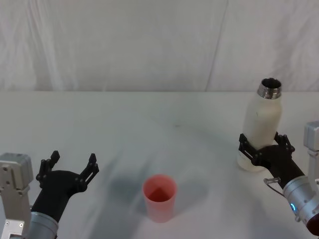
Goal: Grasp the thermos with one hand and pour water into the cup lid.
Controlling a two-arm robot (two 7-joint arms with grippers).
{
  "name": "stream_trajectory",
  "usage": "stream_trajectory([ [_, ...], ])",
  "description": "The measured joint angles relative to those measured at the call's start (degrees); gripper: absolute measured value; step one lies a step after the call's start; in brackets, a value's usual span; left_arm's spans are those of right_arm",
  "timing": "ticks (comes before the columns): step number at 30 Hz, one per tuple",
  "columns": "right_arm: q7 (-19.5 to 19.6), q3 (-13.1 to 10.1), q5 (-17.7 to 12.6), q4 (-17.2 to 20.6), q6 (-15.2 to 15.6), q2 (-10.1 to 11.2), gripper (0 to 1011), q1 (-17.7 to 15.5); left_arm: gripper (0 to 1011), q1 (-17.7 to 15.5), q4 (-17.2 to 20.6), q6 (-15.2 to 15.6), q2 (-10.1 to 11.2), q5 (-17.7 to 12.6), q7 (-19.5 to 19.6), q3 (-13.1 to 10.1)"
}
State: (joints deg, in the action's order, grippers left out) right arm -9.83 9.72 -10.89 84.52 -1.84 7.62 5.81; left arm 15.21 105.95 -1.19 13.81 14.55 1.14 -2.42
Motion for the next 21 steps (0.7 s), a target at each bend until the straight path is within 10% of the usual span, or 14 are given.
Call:
stream_trajectory([
  [21,1.94,2.47,12.25,8.74,-2.71,4.3,953,-4.16,1001,0.0,0.0,0.0,0.0,0.0,0.0,0.0],
])
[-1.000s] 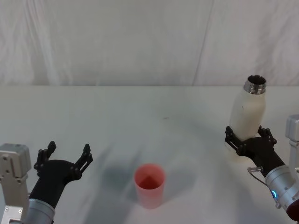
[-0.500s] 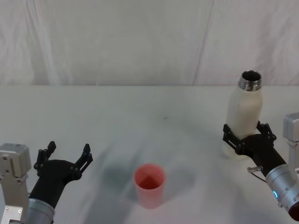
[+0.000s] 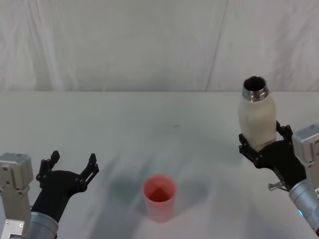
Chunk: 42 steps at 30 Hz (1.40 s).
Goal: Grasp the thermos with one hand and pour water into the cup lid.
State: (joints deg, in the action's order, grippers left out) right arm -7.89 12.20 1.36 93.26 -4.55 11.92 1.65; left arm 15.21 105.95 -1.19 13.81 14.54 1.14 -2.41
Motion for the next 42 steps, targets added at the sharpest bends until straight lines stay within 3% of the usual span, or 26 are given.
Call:
stream_trajectory([
  [9,0.83,0.79,7.91,2.99,-1.3,2.18,955,-1.79,1001,0.0,0.0,0.0,0.0,0.0,0.0,0.0],
  [20,2.63,1.93,15.79,4.05,-4.02,3.66,953,-3.14,1001,0.0,0.0,0.0,0.0,0.0,0.0,0.0],
  [37,7.77,4.97,27.74,2.77,-10.32,5.54,955,-3.45,1001,0.0,0.0,0.0,0.0,0.0,0.0,0.0],
  [42,9.17,6.13,31.26,2.04,-12.56,7.14,955,-3.06,1001,0.0,0.0,0.0,0.0,0.0,0.0,0.0],
])
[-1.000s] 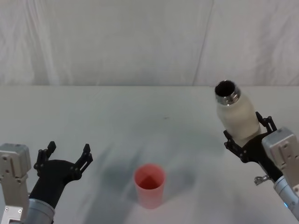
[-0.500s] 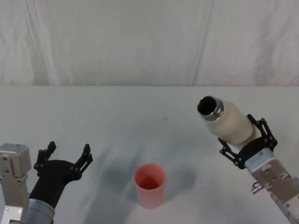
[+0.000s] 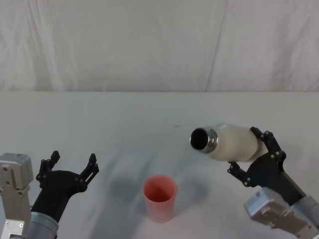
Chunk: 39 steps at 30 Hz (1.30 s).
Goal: Grasp the thermos with one hand and pour water into the cup lid.
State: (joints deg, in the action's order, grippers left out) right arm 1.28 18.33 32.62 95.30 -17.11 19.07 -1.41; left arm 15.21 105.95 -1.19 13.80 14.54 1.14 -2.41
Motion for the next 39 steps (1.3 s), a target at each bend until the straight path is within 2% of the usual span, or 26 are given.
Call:
stream_trajectory([
  [9,1.34,2.26,6.01,-0.45,-0.16,2.88,955,0.77,1001,0.0,0.0,0.0,0.0,0.0,0.0,0.0],
  [23,3.76,5.68,14.6,0.13,5.42,5.83,955,2.44,1001,0.0,0.0,0.0,0.0,0.0,0.0,0.0],
  [31,4.06,6.73,16.37,0.41,8.35,6.3,955,3.51,1001,0.0,0.0,0.0,0.0,0.0,0.0,0.0],
  [39,4.17,7.77,17.13,0.42,9.04,6.53,953,4.35,1001,0.0,0.0,0.0,0.0,0.0,0.0,0.0],
])
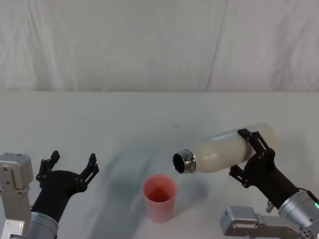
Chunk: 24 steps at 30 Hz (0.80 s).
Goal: Grasp the thermos with one hand and pour water into the cup lid.
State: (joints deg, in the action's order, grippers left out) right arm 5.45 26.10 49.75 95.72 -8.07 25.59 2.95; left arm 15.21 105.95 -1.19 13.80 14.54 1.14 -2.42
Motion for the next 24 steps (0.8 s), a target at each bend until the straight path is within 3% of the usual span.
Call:
stream_trajectory([
  [24,-0.45,3.94,2.78,-2.43,2.02,-0.45,955,3.64,1001,0.0,0.0,0.0,0.0,0.0,0.0,0.0],
])
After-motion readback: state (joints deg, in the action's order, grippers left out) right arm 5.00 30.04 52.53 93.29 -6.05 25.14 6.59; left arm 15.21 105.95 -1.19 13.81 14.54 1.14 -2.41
